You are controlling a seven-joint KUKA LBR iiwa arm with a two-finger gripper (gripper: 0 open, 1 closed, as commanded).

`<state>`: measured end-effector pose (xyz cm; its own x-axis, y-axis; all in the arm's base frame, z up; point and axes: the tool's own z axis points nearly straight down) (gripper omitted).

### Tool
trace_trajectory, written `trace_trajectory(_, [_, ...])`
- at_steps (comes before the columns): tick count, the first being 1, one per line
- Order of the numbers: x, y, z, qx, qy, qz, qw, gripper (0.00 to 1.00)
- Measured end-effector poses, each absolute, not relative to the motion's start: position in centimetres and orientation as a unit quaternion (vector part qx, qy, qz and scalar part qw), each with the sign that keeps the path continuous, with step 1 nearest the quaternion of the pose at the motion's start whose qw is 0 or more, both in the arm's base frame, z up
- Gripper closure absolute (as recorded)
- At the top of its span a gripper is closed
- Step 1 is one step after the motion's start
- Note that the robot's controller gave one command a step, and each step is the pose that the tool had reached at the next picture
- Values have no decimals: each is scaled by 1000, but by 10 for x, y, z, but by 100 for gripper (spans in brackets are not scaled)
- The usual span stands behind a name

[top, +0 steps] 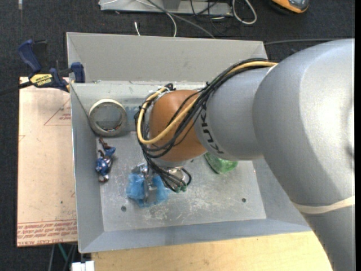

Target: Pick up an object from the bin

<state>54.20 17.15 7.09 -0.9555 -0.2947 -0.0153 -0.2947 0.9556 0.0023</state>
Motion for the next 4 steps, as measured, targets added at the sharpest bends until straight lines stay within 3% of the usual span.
trace_trajectory(1, [533,164,141,-159,987,3,9,100])
trace_trajectory(2, [531,168,78,-159,987,3,4,100])
trace_trajectory(3, [531,170,178,-162,987,3,10,100])
trace_trajectory(4, [548,165,199,-155,988,3,4,100])
